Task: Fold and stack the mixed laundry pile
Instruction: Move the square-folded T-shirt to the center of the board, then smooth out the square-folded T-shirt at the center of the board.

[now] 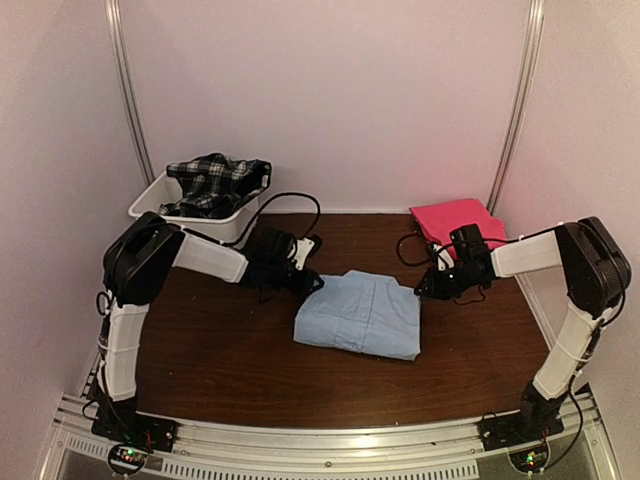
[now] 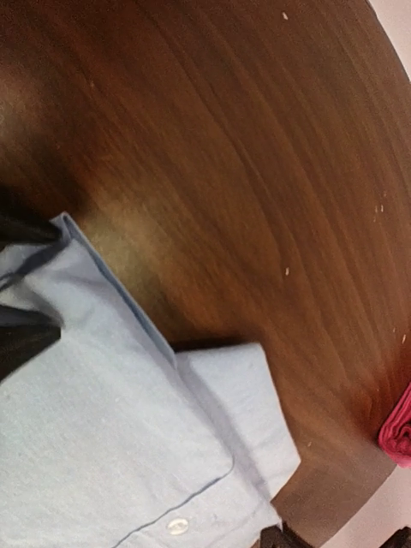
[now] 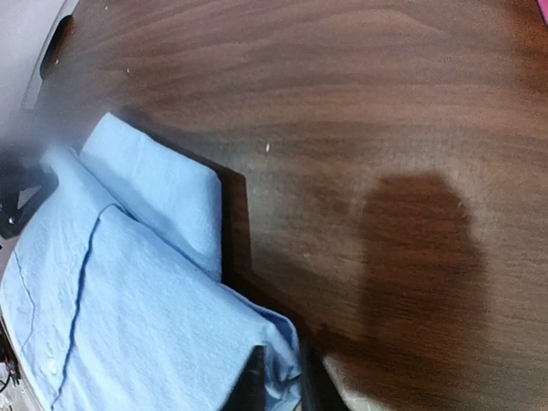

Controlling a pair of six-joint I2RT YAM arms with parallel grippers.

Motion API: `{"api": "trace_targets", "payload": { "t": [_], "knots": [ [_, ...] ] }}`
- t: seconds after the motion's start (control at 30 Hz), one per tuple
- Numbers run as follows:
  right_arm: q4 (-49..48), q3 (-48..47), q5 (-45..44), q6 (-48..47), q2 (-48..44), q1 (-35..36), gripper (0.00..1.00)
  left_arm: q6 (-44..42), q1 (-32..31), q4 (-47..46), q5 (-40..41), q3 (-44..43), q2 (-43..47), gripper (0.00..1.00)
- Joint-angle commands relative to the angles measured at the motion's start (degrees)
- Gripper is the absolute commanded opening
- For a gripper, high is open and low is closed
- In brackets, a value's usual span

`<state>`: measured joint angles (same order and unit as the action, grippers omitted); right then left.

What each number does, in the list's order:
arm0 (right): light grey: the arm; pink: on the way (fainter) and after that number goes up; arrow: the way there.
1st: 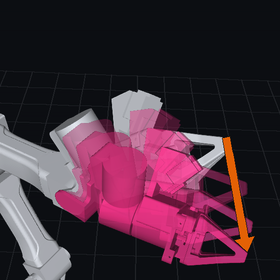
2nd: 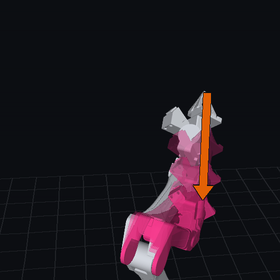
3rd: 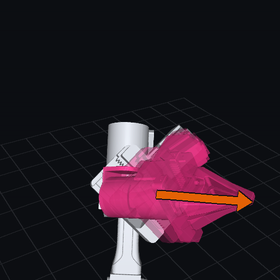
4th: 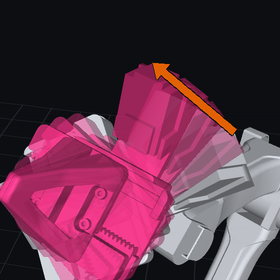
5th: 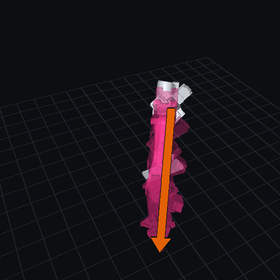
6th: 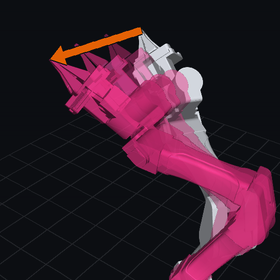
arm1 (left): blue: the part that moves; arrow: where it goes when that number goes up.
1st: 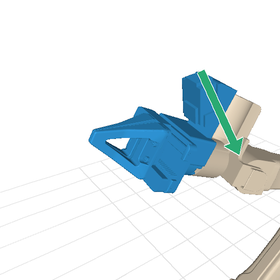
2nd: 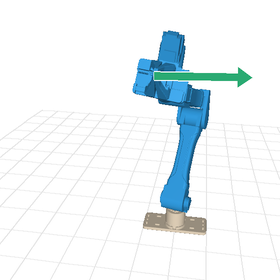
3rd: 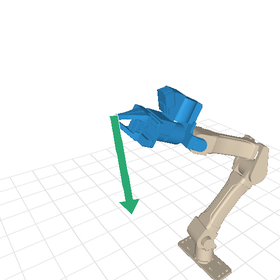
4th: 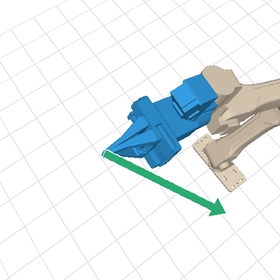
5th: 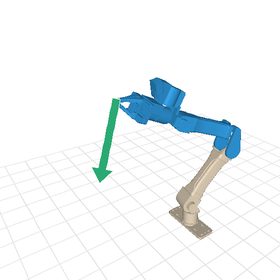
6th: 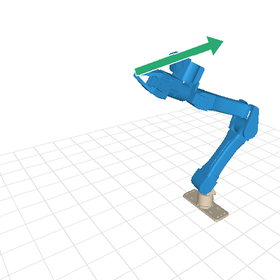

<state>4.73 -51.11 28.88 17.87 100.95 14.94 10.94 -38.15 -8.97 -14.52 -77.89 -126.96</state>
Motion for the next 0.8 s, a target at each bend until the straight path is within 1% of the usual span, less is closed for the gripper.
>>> {"api": "trace_targets", "payload": {
  "t": [0.0, 0.03, 0.07, 0.13, 0.2, 0.3, 0.33, 0.4, 0.5, 0.63, 0.77],
  "knots": [
    [3.31, -5.02, -0.96, -1.47, -4.11, -0.70, 0.35, 0.77, 1.68, 1.82, 4.42, 1.79, 8.13, 0.67],
    [4.34, -5.58, -1.06, -1.64, -6.32, -0.78, 0.45, 0.71, 1.63, 1.37, 3.23, 3.18, 11.15, 0.84],
    [5.40, -5.97, -0.85, -1.69, -8.67, -0.79, 0.53, 0.73, 1.52, 0.65, 2.15, 4.76, 14.32, 0.95],
    [6.52, -5.79, 1.91, -1.14, -13.63, -0.74, 0.66, 0.96, 1.42, 0.97, 0.23, 8.00, 20.85, 0.98],
    [6.12, -3.71, 6.56, 1.73, -18.16, -0.15, 0.73, 2.03, 0.91, 1.76, -2.00, 11.39, 25.40, 0.98],
    [1.09, 2.28, 12.51, 8.47, -24.71, 3.56, 0.74, 3.91, -2.07, 1.37, -7.42, 17.49, 29.95, 0.98],
    [-2.42, 4.53, 14.03, 11.33, -26.21, 5.47, 0.74, 4.17, -3.49, 1.75, -9.08, 18.57, 30.65, 0.98],
    [-7.31, 8.81, 14.95, 16.73, -28.58, 9.57, 0.75, 5.32, -6.24, 1.94, -12.57, 20.46, 31.51, 0.98],
    [-15.98, 14.96, 14.62, 24.86, -31.10, 15.15, 0.75, 9.51, -10.13, -1.38, -15.89, 23.26, 32.28, 0.98],
    [-27.34, 20.61, 13.57, 33.60, -30.68, 21.23, 0.76, 14.73, -14.16, -5.63, -18.78, 24.29, 30.70, 0.98],
    [-34.09, 22.55, 12.06, 38.54, -27.71, 24.61, 0.76, 22.25, -14.74, -15.10, -22.69, 25.80, 26.96, 0.98]
  ]
}}
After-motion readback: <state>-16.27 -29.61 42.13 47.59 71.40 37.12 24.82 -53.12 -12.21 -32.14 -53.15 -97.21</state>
